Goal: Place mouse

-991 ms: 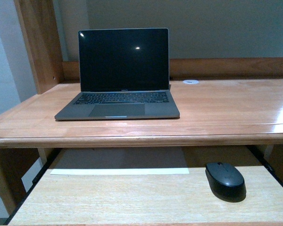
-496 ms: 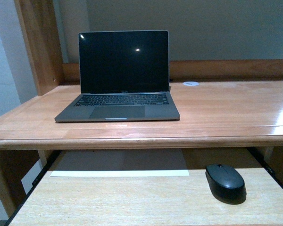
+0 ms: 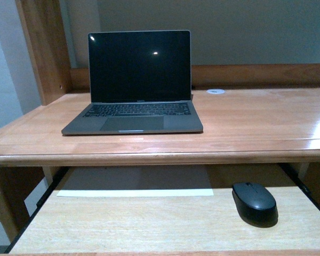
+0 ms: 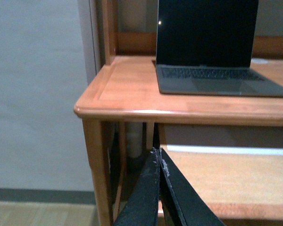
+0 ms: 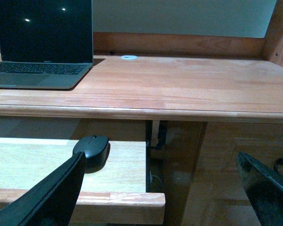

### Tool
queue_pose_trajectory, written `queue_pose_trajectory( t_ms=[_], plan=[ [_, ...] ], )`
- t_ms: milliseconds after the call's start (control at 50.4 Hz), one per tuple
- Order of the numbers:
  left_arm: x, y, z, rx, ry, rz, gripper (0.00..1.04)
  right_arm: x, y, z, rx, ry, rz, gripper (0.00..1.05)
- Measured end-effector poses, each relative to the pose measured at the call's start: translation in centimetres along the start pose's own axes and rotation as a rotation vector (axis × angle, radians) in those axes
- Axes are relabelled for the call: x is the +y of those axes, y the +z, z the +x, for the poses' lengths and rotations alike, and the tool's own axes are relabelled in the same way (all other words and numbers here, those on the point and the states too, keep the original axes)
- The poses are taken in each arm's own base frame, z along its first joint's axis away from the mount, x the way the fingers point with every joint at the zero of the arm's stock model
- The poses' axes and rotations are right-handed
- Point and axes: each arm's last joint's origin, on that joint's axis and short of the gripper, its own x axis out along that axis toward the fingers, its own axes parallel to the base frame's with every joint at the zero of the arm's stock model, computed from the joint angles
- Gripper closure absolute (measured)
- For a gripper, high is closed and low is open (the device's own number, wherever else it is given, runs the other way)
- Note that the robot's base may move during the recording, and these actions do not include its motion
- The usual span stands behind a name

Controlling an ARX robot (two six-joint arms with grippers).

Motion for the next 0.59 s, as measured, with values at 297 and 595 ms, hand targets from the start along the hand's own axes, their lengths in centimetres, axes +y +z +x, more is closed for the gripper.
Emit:
queue_pose_trajectory(
  t_ms=[297,595],
  plan=[
    [0.00,0.20,-0.58,-0.040,-0.001,-0.002,1.03,0.00,0.00,0.00,0.000,0.000,0.000,0.07],
    [0.00,0.18,-0.58,-0.038,-0.002,-0.002,0.73,0.07,0.08,0.09,-0.004,0.003,0.000,0.07]
  ],
)
